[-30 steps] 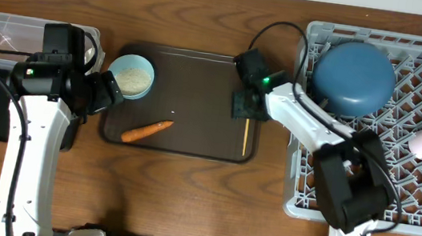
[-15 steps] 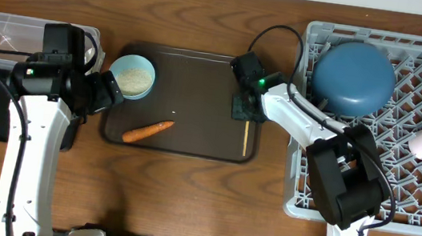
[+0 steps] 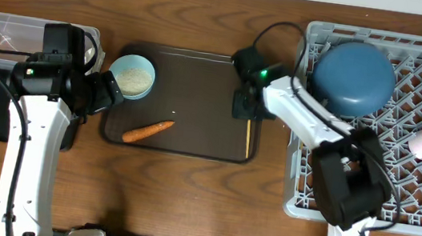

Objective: Sort waste into correct bins and load items into the dishwasher rack
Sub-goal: 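Carry the second chopstick right and insert it into the rack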

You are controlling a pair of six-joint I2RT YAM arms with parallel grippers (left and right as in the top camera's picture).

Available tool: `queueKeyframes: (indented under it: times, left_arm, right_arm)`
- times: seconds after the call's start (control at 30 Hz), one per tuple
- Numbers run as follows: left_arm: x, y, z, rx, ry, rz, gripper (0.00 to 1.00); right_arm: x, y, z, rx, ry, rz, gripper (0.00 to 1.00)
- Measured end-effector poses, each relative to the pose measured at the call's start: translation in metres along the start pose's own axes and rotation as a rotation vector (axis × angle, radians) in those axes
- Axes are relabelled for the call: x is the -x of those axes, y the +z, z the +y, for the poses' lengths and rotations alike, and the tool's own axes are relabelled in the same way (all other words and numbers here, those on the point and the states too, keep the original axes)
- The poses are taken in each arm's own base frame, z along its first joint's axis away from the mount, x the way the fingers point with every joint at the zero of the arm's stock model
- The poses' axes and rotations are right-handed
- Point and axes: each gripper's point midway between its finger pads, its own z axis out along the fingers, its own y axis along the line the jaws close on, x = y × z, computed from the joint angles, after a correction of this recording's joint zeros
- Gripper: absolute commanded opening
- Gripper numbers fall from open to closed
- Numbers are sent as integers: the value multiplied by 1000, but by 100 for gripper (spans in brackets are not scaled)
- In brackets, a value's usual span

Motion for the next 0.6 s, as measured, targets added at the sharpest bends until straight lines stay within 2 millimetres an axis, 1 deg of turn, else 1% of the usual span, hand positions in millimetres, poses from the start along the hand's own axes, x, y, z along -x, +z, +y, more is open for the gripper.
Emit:
queueKeyframes:
  times: [0.03, 0.1, 0.13, 0.17, 0.23, 0.3, 0.37, 0.43, 0.53, 0.6]
  left_arm:
    - [0, 0, 0, 0, 0, 0, 98]
    - [0, 0, 0, 0, 0, 0, 98]
    - [0, 0, 0, 0, 0, -1, 98]
    - [0, 0, 0, 0, 0, 0, 98]
    - [0, 0, 0, 0, 0, -1, 98]
    - [0, 0, 0, 0, 0, -1, 98]
    - [0, 0, 0, 0, 0, 0, 98]
    - [0, 0, 0, 0, 0, -1, 98]
    - [0, 0, 0, 0, 0, -1, 98]
    - [0, 0, 0, 1, 0, -1, 98]
  right_arm:
    - [5, -11, -1, 9, 5, -15, 1]
    - [21, -46, -9, 36, 27, -77, 1]
    - [28, -65, -15, 48, 41, -110, 1]
    - [31, -78, -20, 56, 51, -130, 1]
    - [35, -119, -45, 56, 83, -180, 1]
    - [33, -140, -71, 34, 116, -184, 1]
    - [23, -151, -96, -4, 139, -157, 1]
    - [13, -150, -116, -43, 152, -105, 1]
    - [-3, -135, -134, -82, 151, -28, 1]
    - [-14, -122, -139, -97, 146, 13, 1]
